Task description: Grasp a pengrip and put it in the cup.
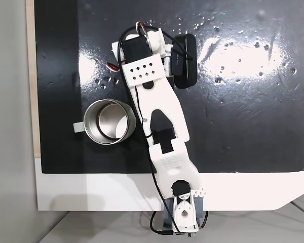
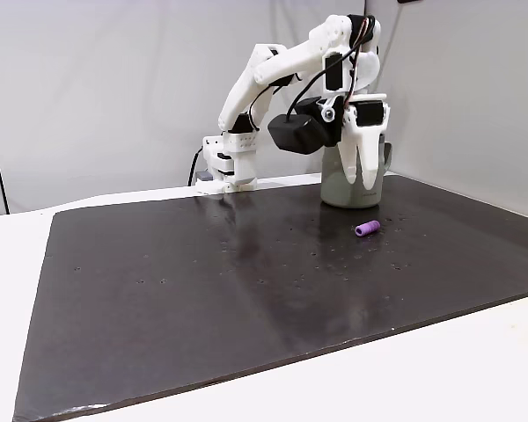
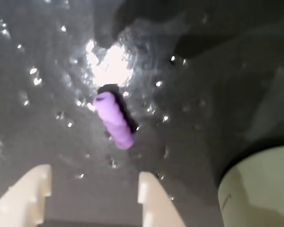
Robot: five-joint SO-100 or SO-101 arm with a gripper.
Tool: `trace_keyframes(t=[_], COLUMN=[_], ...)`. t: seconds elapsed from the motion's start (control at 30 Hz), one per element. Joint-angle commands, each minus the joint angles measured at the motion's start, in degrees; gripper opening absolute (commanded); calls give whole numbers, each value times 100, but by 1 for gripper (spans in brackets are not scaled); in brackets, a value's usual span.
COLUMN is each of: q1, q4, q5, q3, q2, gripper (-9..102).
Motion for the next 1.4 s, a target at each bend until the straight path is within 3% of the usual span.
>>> trace_keyframes(t=[0.0, 0.7, 1.1, 1.37], q1=[9, -237, -264, -211], q4=[158, 167, 167, 202], q5=[-44, -404, -475, -492], q3=[-519, -1890, -2127, -2092], q2=[-220, -1819, -2127, -2030], gripper=[24, 24, 4, 2])
